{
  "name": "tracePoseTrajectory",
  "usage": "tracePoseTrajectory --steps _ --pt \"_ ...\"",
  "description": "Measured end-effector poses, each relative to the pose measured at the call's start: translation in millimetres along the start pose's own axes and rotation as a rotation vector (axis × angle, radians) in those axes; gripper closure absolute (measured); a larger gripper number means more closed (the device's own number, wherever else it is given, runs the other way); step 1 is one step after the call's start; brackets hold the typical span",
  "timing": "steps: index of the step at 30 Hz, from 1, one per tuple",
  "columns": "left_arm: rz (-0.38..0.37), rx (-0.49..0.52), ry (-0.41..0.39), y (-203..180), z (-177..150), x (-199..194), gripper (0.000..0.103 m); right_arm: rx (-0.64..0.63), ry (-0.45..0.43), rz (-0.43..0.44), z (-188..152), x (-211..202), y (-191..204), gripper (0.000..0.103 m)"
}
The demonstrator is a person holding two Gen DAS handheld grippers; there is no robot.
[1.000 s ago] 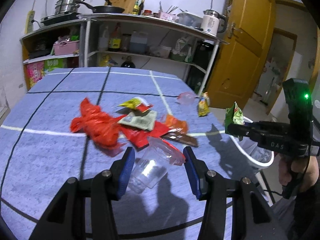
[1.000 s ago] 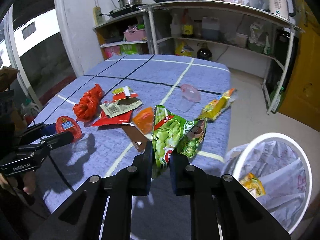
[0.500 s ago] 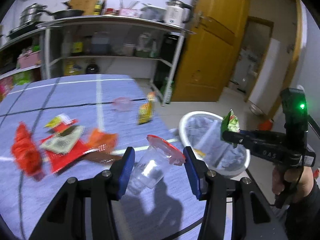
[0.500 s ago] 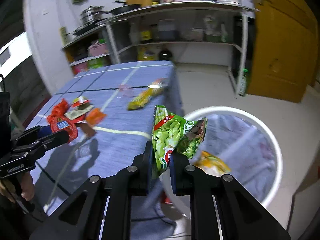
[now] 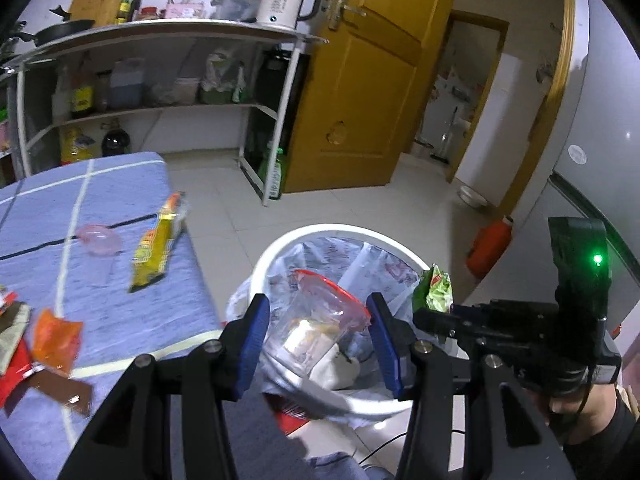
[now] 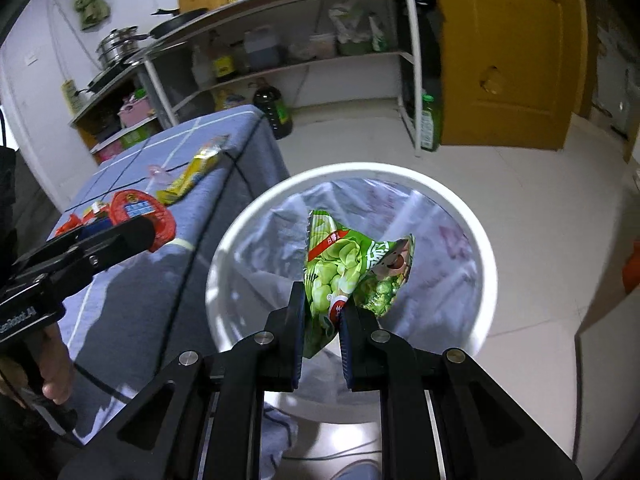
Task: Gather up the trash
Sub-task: 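Carry the plastic cup and green snack bag to the bin and release both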
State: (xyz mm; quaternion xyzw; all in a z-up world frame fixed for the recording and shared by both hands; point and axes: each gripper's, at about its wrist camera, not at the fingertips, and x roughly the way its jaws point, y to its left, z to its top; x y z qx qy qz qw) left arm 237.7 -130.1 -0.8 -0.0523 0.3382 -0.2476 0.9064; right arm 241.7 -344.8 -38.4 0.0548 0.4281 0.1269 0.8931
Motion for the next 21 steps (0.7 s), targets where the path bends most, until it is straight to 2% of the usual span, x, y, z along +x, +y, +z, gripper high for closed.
tracePoseTrajectory --steps 10,14,16,19,21 --pt "-0.045 -0.004 0.05 -8.9 8.5 32.0 0.05 0.036 -0.009 -0.056 -3.7 -1.3 -16.6 0.076" --pt "-0.055 -0.005 0.061 -10.5 8.6 37.6 0.05 0.055 -0.026 -0.054 -3.2 -5.6 -21.6 0.058" --pt "-0.058 -0.012 0.064 -10.0 8.6 38.5 0.05 0.061 -0.032 -0.055 -3.1 -7.3 -24.0 0.057" --pt "-0.063 -0.022 0.062 -8.6 9.2 39.1 0.043 0.065 -0.048 -0.06 -3.2 -12.5 -25.5 0.057" --pt "-0.066 -0.029 0.058 -7.4 9.6 38.0 0.042 0.065 -0.059 -0.057 -3.2 -16.1 -25.2 0.057"
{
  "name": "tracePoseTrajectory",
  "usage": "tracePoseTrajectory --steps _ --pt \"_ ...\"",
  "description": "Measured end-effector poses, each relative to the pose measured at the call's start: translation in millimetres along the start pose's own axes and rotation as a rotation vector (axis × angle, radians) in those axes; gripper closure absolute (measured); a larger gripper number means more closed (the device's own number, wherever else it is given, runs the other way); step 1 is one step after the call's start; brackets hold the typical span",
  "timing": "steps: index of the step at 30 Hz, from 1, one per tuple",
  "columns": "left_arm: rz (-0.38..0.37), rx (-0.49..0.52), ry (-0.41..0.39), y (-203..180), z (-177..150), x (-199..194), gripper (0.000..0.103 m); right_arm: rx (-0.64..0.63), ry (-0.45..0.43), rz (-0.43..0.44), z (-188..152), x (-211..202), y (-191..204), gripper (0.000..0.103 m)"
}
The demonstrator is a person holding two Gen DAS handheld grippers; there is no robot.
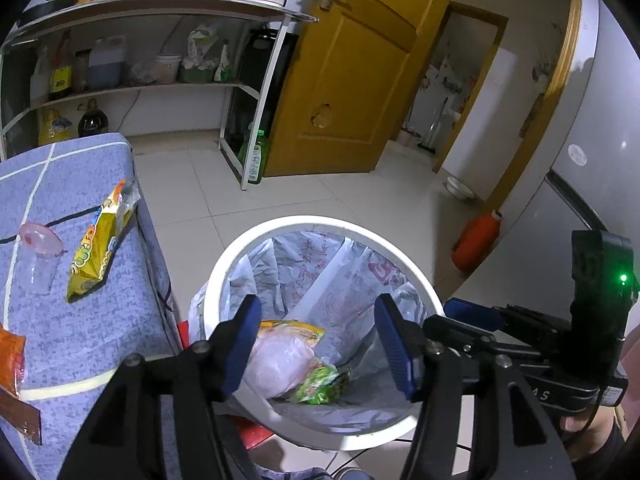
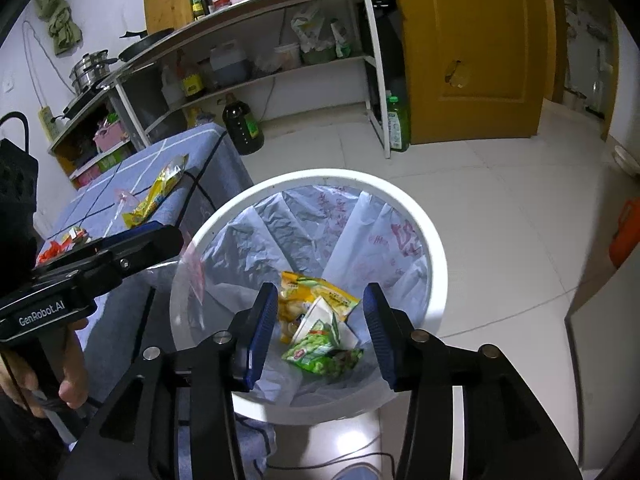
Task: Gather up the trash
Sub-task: 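Carry the plastic cup and green snack bag to the bin and release both, then grasp the red plastic bag with the left tool while the right tool grasps the yellow candy wrapper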
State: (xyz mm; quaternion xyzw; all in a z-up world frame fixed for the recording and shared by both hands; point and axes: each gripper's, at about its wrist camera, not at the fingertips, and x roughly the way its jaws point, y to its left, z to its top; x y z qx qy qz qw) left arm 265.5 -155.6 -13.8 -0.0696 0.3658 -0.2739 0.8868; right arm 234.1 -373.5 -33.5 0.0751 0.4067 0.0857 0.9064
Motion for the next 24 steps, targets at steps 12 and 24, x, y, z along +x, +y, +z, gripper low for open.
tracePoseTrajectory --steps 12,24 --pt "0.014 -0.016 -0.06 9.1 -2.1 -37.9 0.042 -0.036 -0.044 0.059 8.3 -17.7 26.1 0.057" --pt "0.162 -0.076 -0.162 56.9 -18.4 -124.5 0.042 -0.108 -0.064 0.178 20.4 -22.9 93.4 0.057"
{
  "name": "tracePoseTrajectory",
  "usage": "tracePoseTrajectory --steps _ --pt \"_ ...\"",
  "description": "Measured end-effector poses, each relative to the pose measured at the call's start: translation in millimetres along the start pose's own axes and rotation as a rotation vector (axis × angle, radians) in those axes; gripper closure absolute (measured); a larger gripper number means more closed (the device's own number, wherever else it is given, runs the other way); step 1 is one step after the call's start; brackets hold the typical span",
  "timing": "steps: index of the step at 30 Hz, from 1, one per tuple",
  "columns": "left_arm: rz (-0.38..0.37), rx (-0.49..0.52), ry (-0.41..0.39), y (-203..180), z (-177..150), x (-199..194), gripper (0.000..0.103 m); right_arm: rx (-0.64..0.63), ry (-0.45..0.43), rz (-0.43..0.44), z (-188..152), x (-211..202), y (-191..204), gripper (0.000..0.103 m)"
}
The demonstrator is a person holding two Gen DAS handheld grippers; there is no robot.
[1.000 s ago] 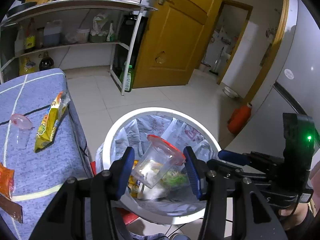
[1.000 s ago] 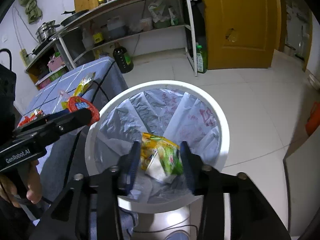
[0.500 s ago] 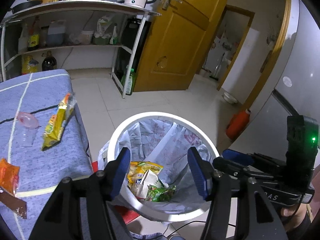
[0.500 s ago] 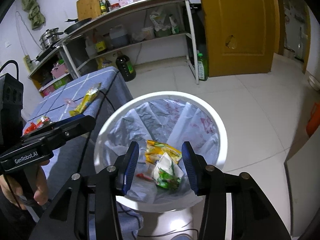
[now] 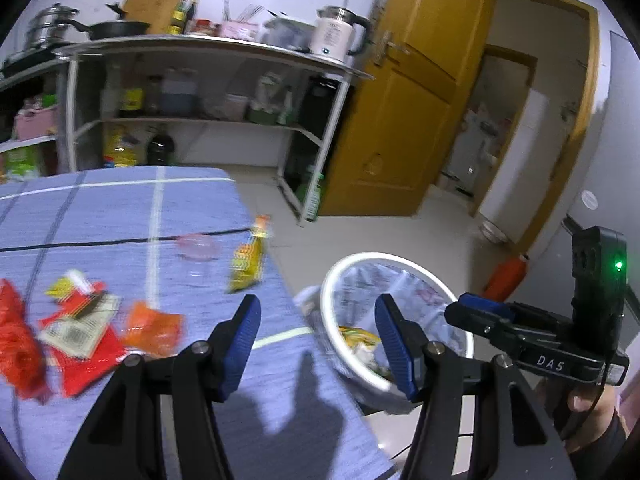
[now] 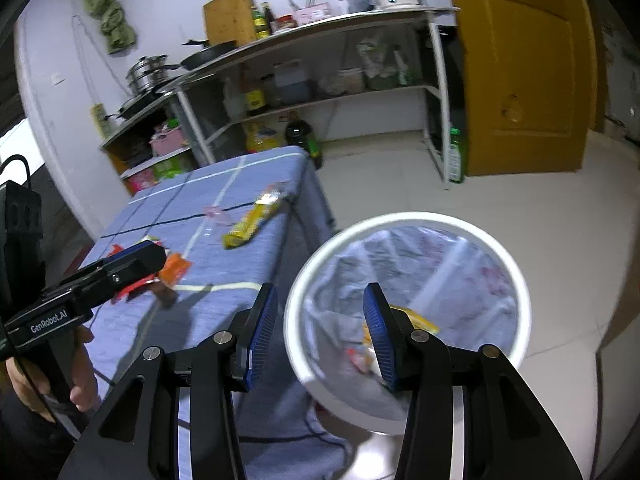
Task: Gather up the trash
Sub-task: 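Grasp the red plastic bag with the left tool while the right tool grasps the yellow candy wrapper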
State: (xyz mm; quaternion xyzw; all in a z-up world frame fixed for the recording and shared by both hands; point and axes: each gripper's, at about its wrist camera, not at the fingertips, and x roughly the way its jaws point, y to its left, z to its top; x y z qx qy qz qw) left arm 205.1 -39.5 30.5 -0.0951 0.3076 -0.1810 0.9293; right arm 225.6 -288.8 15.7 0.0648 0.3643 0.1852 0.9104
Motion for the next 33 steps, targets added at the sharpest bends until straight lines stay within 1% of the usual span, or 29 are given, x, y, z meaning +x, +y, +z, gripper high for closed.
tracePoseTrajectory --steps 5,11,17,20,27,33 --pt "0.085 -0.023 -0.04 34.6 -1.5 -30.2 0.042 -0.031 0.011 0.044 10.5 16.4 31.7 0.057" --pt "0.197 -0.067 -0.069 79.8 -9.3 -56.2 0.042 -0.066 0.012 0.075 23.9 39.5 66.0 0.057" --pt "0.311 -0.138 -0.088 133.0 -22.7 -78.0 0.042 -0.072 0.051 0.087 35.2 71.2 84.4 0.057" --pt "0.361 -0.186 -0.083 156.9 -27.2 -83.1 0.042 -0.081 0.069 0.081 40.6 85.5 90.9 0.057" --pt "0.402 -0.274 -0.047 191.4 -35.6 -74.7 0.042 -0.051 0.128 0.044 52.8 126.5 91.2 0.057" --pt "0.415 -0.271 0.001 196.6 -39.6 -57.0 0.042 -0.022 0.164 0.007 59.4 156.3 89.3 0.057"
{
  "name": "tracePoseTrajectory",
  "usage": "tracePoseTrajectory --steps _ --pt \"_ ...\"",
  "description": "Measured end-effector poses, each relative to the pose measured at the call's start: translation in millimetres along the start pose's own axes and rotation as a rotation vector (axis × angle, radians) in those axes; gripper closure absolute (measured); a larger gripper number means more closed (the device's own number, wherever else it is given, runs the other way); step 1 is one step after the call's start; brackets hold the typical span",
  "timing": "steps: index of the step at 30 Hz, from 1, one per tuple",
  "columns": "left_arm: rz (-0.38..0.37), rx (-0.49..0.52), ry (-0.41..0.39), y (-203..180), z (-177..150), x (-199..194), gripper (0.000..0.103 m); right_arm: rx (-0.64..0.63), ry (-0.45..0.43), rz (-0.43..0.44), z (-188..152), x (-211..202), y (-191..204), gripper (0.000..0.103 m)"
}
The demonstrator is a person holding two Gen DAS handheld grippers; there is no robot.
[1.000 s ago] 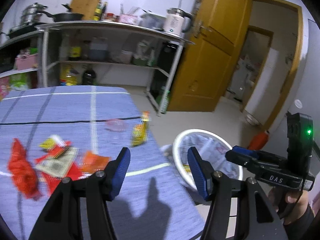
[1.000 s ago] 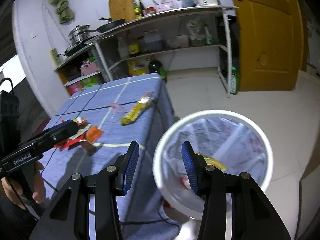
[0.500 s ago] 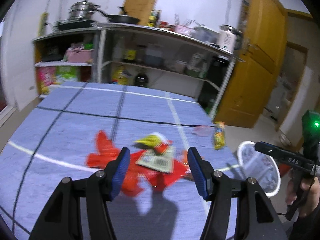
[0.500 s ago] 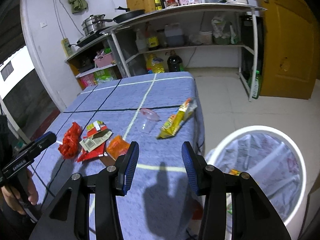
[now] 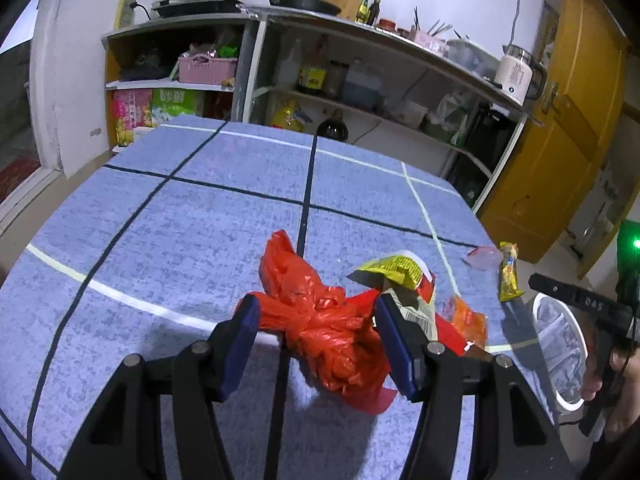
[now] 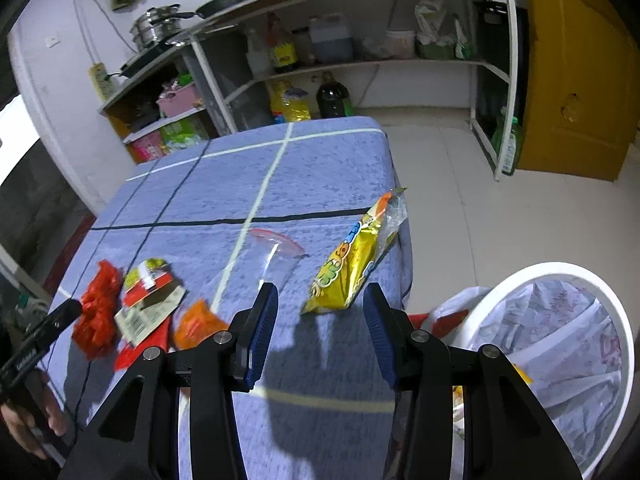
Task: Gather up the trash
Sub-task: 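Grasp the red plastic bag with the left tool while the right tool grasps the yellow candy wrapper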
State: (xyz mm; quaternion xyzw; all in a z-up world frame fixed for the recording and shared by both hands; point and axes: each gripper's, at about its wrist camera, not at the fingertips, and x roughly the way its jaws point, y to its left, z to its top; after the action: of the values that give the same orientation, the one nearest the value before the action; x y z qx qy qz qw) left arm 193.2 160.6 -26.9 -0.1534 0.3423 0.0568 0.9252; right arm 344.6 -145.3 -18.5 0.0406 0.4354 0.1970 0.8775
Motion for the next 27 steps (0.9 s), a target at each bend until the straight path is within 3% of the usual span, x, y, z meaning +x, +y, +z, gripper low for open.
tracePoseTrajectory --steps 13,18,27 --pt "0.044 0.048 0.037 -7.1 5.8 26.1 0.042 0.036 0.073 -0.1 14.9 48.4 -6.3 0.058" --pt "0.028 0.044 0.039 -5.4 5.7 24.4 0.049 0.032 0.068 -0.114 14.0 47.6 -5.7 0.076" --pt "0.018 0.081 0.009 -4.9 -2.6 5.5 0.066 0.013 0.056 -0.053 3.1 30.4 -3.3 0.086"
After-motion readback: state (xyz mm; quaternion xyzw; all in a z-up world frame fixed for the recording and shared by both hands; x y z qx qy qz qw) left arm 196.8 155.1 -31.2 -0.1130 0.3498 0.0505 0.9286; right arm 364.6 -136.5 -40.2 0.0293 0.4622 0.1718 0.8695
